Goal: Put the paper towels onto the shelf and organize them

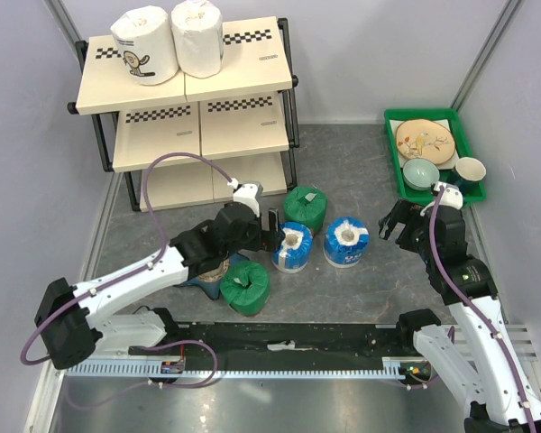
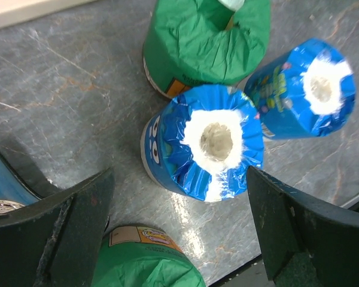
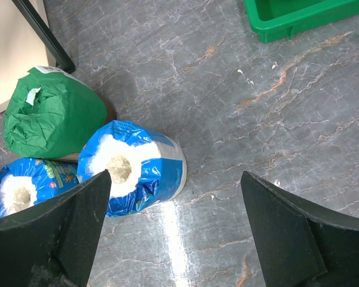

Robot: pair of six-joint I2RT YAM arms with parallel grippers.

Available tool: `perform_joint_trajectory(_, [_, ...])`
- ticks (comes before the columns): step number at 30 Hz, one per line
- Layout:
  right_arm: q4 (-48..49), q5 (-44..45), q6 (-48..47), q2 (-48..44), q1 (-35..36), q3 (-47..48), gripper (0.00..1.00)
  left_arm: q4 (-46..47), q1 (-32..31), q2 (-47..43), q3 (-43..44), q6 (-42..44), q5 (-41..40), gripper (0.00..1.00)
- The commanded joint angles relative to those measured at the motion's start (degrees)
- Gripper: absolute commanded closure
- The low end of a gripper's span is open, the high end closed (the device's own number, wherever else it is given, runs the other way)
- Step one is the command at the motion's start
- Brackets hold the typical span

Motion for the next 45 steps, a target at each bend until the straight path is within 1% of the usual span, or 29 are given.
perform_joint_trajectory(1, [1.7,0.5,-0.3,-0.1,0.0,-0.2,0.02,4.2,-1.1,2.4,-1.6,-1.0,-0.6,0.04])
perform_joint_trajectory(6, [1.6,0.5,-0.1,0.1,0.0,-0.2,0.02,6.5,-1.1,4.7,-2.5,-2.5,1.0,0.06])
perform_joint_trajectory(19, [1.7,0.4,-0.1,-0.3,0.0,-0.3,0.02,9.1,-1.1,9.3,-2.3,-2.6,1.7,0.07])
perform_joint_trajectory(45, [1.5,0.3,-0.2,-0.5,0.0,-0.2,0.02,10.1,-1.1,11.8,-0.9,-4.3,1.6,0.11])
